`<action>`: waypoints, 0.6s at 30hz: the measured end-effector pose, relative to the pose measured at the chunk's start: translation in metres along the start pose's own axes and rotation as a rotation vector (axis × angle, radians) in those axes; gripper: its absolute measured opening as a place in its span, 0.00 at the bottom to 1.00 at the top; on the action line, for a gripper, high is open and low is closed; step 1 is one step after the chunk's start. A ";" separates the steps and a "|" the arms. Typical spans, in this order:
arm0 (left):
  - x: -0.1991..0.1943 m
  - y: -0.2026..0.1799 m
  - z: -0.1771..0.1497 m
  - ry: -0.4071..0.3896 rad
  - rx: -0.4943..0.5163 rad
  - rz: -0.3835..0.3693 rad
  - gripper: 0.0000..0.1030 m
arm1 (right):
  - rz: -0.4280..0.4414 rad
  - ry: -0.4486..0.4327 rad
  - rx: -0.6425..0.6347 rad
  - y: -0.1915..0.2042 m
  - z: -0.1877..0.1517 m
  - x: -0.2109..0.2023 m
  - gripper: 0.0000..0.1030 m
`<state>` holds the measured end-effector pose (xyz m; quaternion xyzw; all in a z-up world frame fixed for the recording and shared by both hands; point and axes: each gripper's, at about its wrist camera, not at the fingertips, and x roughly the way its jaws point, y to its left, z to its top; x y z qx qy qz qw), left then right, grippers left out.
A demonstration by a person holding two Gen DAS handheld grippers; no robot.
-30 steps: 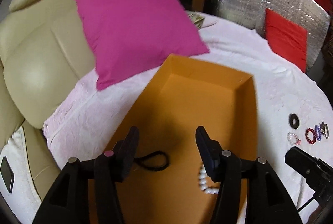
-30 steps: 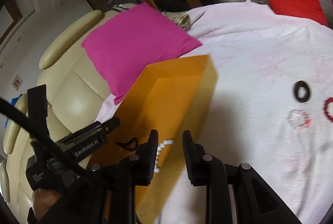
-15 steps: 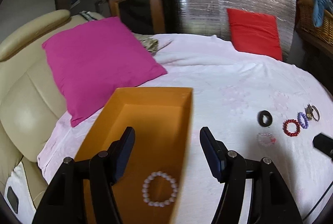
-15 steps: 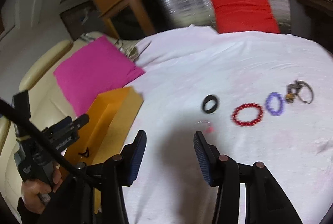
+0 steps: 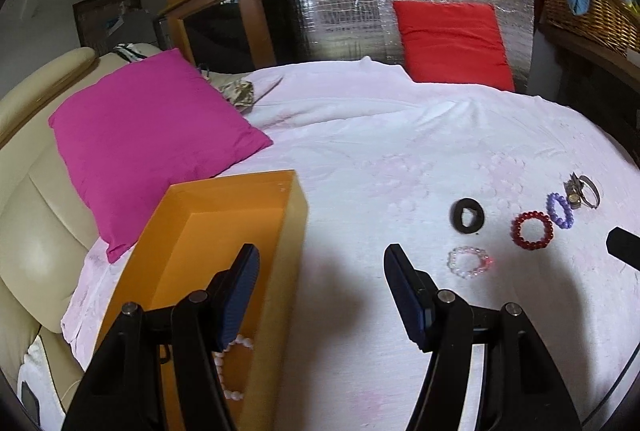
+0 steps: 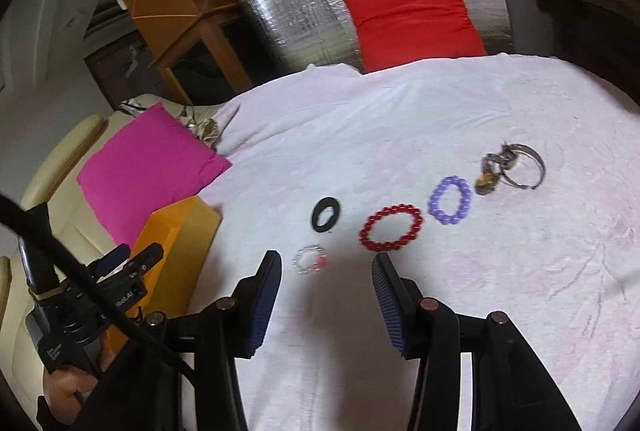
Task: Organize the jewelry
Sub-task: 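Move both tools back over the remaining bracelets on the towel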
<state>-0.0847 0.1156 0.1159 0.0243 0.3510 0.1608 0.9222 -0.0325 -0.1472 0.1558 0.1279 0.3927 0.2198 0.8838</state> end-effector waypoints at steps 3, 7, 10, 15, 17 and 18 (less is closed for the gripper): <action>0.001 -0.010 0.000 0.003 0.017 -0.003 0.64 | -0.008 0.004 0.023 -0.013 0.002 -0.001 0.50; 0.003 -0.022 0.001 0.006 0.036 -0.008 0.64 | -0.021 0.012 0.047 -0.027 0.002 -0.002 0.50; 0.005 -0.030 0.002 0.009 0.049 -0.012 0.64 | -0.032 0.013 0.058 -0.036 0.003 -0.004 0.50; 0.015 -0.043 0.001 0.043 0.072 -0.028 0.64 | -0.060 0.015 0.068 -0.050 0.005 -0.004 0.50; 0.026 -0.046 0.000 0.082 0.070 -0.055 0.64 | -0.078 0.032 0.087 -0.061 0.005 0.000 0.50; 0.032 -0.047 -0.001 0.101 0.065 -0.071 0.64 | -0.089 0.038 0.094 -0.066 0.005 0.002 0.50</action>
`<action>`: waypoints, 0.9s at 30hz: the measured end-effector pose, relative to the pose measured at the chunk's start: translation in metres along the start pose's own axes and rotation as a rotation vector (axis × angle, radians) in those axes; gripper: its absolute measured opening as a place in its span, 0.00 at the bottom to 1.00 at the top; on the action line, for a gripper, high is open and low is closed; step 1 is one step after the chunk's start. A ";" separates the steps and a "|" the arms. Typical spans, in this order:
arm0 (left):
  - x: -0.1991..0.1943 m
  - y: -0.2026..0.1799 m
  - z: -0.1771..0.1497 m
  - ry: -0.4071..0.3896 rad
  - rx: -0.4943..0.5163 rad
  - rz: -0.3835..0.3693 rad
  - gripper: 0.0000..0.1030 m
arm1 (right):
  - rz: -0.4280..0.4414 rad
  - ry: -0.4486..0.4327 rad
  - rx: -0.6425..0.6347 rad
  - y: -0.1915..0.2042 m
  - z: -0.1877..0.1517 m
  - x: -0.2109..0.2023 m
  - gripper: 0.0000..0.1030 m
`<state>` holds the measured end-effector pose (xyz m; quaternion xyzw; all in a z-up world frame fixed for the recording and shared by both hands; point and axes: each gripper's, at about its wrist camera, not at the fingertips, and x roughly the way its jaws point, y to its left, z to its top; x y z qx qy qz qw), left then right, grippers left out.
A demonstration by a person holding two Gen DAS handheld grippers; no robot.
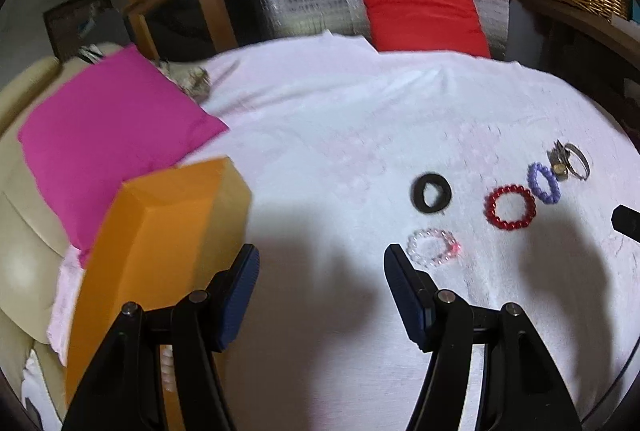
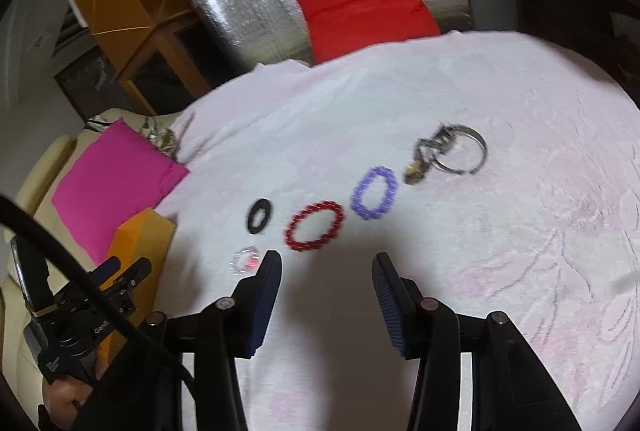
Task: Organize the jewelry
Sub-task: 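Move both tools back over the remaining bracelets on the towel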
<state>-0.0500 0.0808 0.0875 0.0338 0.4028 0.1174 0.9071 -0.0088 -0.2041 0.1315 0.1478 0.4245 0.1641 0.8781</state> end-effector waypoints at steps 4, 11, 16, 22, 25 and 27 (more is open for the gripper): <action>0.020 0.003 -0.001 0.065 -0.020 -0.028 0.64 | -0.035 0.021 0.013 -0.014 0.004 0.009 0.50; 0.033 0.011 -0.005 0.107 -0.048 -0.064 0.64 | -0.049 0.063 0.024 -0.018 0.006 0.030 0.50; 0.039 0.007 -0.004 0.120 -0.062 -0.116 0.64 | -0.052 0.091 0.020 -0.015 0.006 0.047 0.49; 0.043 -0.015 -0.002 0.126 -0.038 -0.219 0.56 | -0.049 0.108 0.039 -0.013 0.010 0.072 0.46; 0.049 -0.020 -0.002 0.145 -0.038 -0.232 0.51 | -0.042 0.118 0.050 -0.006 0.013 0.085 0.45; 0.053 -0.019 -0.003 0.163 -0.043 -0.228 0.44 | -0.060 0.116 0.043 0.001 0.015 0.094 0.45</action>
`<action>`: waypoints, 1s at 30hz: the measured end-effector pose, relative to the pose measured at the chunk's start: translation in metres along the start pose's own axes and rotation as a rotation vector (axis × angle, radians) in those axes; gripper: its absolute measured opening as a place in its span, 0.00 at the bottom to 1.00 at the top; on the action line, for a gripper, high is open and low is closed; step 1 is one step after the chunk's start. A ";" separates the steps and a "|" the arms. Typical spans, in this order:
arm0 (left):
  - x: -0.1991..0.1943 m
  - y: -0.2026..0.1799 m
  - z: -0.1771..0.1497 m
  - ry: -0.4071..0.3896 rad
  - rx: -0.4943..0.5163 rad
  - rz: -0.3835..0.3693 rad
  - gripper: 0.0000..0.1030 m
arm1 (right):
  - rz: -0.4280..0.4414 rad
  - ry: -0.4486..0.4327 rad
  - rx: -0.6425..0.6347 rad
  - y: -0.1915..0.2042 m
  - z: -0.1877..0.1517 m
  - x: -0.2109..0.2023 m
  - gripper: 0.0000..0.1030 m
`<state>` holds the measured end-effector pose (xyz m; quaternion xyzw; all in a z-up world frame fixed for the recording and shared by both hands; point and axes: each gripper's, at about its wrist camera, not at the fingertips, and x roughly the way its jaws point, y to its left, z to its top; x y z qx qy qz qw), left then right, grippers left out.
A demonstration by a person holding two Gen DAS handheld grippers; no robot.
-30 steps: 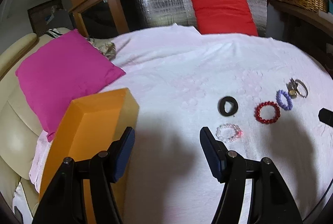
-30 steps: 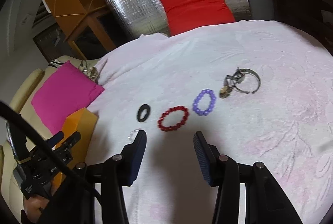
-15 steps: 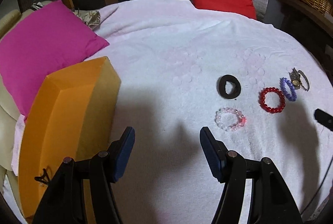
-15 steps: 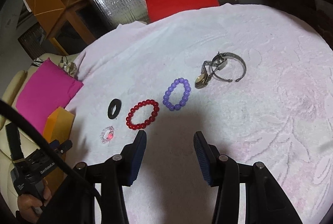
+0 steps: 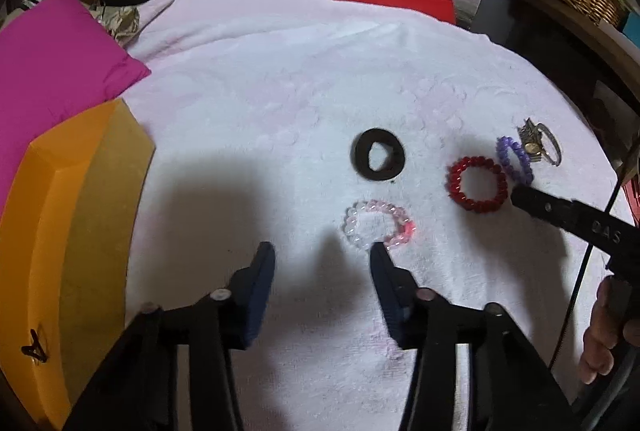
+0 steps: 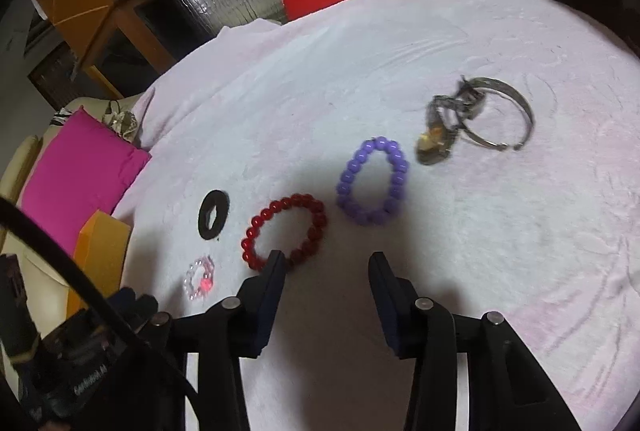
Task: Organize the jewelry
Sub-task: 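Move both tools back over the remaining bracelets on the towel, then grasp the red bead bracelet with the right gripper while the left gripper grasps the pink-clear bracelet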
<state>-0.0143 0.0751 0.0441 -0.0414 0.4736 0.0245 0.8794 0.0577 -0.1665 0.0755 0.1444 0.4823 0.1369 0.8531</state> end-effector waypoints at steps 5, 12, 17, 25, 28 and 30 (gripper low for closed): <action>0.006 0.009 -0.004 0.020 -0.008 0.001 0.43 | -0.088 -0.032 -0.023 0.017 0.004 0.014 0.39; 0.016 0.009 0.000 0.037 -0.015 -0.050 0.43 | -0.235 -0.096 -0.143 0.036 0.002 0.024 0.11; 0.024 -0.005 0.005 0.037 -0.014 -0.100 0.43 | -0.193 -0.091 -0.138 0.026 0.001 0.017 0.10; 0.039 -0.035 0.010 0.052 0.030 -0.119 0.50 | -0.122 -0.050 -0.094 0.005 -0.004 -0.002 0.10; 0.042 -0.039 0.011 0.053 0.009 -0.149 0.50 | -0.095 -0.029 -0.071 -0.003 -0.007 -0.005 0.10; 0.045 -0.040 0.012 0.055 0.001 -0.161 0.50 | -0.088 -0.018 -0.065 -0.008 -0.009 -0.007 0.11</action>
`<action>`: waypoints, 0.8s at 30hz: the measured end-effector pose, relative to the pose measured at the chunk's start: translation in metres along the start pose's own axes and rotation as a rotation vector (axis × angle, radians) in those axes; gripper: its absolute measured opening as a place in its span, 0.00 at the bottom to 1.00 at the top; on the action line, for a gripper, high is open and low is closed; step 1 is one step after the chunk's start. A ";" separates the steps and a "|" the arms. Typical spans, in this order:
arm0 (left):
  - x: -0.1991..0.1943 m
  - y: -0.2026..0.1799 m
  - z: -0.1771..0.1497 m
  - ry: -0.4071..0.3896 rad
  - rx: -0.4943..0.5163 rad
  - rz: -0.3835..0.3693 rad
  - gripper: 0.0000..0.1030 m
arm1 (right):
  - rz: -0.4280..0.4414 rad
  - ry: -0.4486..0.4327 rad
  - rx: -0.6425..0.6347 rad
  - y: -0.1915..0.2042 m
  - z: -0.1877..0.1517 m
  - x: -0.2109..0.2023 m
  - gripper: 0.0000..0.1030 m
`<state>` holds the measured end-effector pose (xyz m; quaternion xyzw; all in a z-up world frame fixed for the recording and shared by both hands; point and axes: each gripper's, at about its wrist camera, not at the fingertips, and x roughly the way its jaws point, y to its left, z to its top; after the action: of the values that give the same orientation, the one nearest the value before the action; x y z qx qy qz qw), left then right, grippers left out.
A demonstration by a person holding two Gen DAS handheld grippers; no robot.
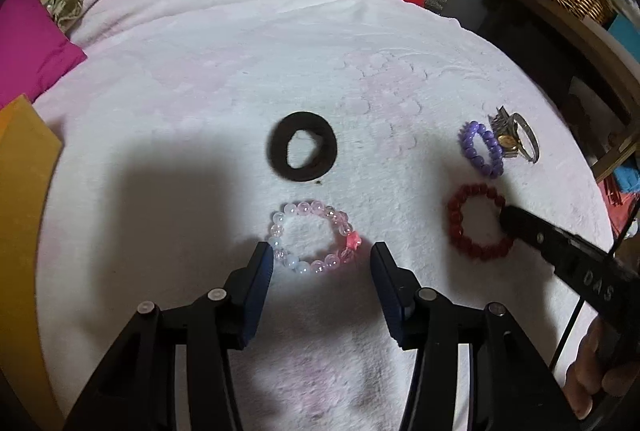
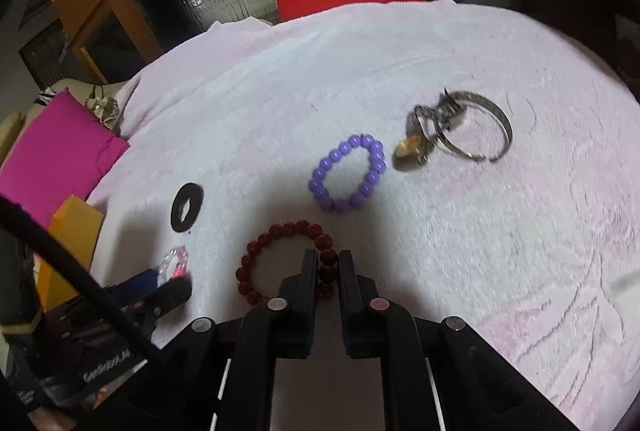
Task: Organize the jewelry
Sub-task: 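Grasp the red bead bracelet with the right gripper while the left gripper grasps the pink-clear bracelet, then lift and carry the red bracelet and the pink-clear bracelet to the orange box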
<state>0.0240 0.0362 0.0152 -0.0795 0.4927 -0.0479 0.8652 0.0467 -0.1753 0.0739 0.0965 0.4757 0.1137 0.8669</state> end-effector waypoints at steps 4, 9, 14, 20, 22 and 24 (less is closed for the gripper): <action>0.000 0.002 0.000 -0.026 -0.012 -0.011 0.39 | -0.007 0.003 -0.009 -0.005 -0.003 -0.002 0.10; -0.001 0.002 0.000 -0.044 0.009 -0.030 0.15 | -0.007 0.003 -0.014 -0.007 -0.004 -0.005 0.10; -0.007 0.004 -0.002 -0.040 0.019 -0.054 0.14 | -0.002 -0.004 -0.014 -0.006 -0.003 -0.007 0.10; -0.019 0.003 -0.008 -0.047 0.039 -0.045 0.14 | 0.027 -0.032 -0.020 -0.001 -0.002 -0.017 0.10; -0.025 0.002 -0.009 -0.062 0.048 -0.032 0.14 | 0.045 -0.043 -0.021 0.002 -0.002 -0.022 0.10; -0.030 0.003 -0.009 -0.073 0.046 -0.030 0.14 | 0.057 -0.056 -0.025 0.006 -0.003 -0.026 0.10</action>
<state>0.0006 0.0432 0.0353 -0.0686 0.4585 -0.0692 0.8833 0.0303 -0.1768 0.0949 0.1022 0.4468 0.1418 0.8774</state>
